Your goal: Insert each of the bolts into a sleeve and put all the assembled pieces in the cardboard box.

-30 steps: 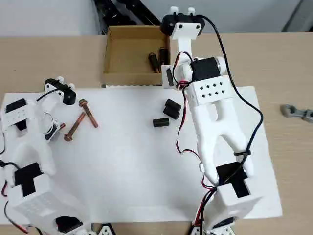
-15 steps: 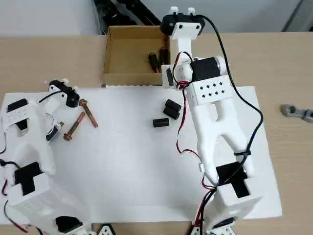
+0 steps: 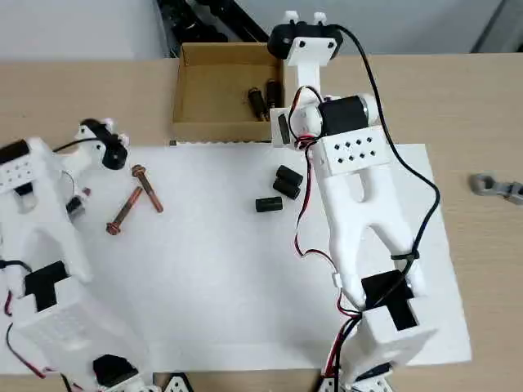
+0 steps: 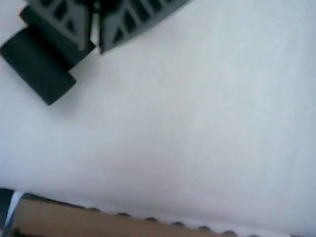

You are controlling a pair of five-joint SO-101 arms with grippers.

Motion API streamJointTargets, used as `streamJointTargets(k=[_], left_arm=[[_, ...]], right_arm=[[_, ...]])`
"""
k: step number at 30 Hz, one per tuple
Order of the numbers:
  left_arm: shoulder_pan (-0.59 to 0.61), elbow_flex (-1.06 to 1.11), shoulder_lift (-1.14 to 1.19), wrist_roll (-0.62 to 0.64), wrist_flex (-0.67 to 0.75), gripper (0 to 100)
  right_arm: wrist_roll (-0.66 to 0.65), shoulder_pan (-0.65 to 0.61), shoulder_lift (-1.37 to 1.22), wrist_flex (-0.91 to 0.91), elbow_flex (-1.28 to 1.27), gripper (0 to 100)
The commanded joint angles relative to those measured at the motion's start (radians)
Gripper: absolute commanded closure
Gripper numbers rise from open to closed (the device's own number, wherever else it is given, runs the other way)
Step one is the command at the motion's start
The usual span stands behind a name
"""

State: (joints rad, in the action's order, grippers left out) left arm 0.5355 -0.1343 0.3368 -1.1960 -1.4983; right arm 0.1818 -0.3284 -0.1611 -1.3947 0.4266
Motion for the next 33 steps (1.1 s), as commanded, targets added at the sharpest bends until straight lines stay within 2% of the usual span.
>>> streamJointTargets(k=[1, 5, 14, 22, 27, 30, 33], left_arm=[[0.005, -0.157, -0.014, -0.083, -0.129, 99], [0.006, -0.249, -0.014, -0.187, -0.25, 99], [0.0, -0.257, -0.068, -0.308, -0.255, 99], [-0.028, -0.254, -0.048, -0.304, -0.255, 99], [-0.034, -0.254, -0.031, -0.264, -0.253, 99], [-0.043, -0.252, -0.028, -0.183, -0.252, 99], [-0.044, -0.223, 0.005, -0.16, -0.238, 99]], right_arm=[[0.011, 0.004, 0.064, -0.015, 0.04, 99.4], [0.012, 0.007, 0.064, -0.048, 0.04, 99.4], [0.012, 0.005, 0.064, -0.053, 0.04, 99.4], [0.012, 0.004, 0.064, -0.053, 0.04, 99.4], [0.012, 0.004, 0.064, -0.051, 0.04, 99.4], [0.012, 0.002, 0.064, -0.047, 0.04, 99.4], [0.012, -0.012, 0.064, -0.048, 0.04, 99.4]])
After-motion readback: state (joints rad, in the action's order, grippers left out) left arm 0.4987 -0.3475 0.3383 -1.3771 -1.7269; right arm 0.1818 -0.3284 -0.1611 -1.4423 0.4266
